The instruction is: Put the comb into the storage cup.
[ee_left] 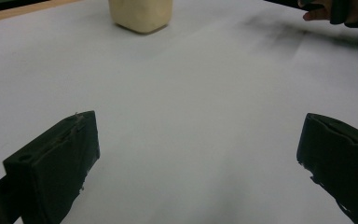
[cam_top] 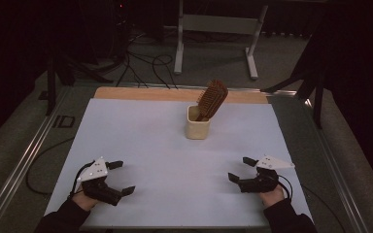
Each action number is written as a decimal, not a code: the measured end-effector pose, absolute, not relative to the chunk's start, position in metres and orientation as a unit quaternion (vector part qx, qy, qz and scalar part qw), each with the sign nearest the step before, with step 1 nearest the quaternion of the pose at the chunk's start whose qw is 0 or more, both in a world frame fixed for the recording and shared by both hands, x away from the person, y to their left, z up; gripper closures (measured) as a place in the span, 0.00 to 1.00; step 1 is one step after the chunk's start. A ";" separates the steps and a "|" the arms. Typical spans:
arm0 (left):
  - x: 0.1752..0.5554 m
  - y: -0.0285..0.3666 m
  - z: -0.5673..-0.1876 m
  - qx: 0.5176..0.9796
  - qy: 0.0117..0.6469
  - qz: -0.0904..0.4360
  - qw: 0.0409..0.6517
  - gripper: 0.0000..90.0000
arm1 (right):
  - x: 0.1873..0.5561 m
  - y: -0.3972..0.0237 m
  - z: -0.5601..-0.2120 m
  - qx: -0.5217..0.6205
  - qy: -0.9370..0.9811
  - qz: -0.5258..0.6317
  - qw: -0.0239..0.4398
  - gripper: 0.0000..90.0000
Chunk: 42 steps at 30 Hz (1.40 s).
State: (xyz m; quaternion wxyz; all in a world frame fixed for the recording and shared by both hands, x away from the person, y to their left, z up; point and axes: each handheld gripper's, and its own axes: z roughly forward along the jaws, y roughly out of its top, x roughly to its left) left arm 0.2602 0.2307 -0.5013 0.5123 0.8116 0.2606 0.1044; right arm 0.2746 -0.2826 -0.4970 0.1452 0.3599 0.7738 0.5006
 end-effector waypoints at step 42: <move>0.259 0.231 -0.503 0.814 0.257 0.110 0.509 0.00 | 0.250 -0.293 -0.511 0.365 0.775 0.482 0.186 0.10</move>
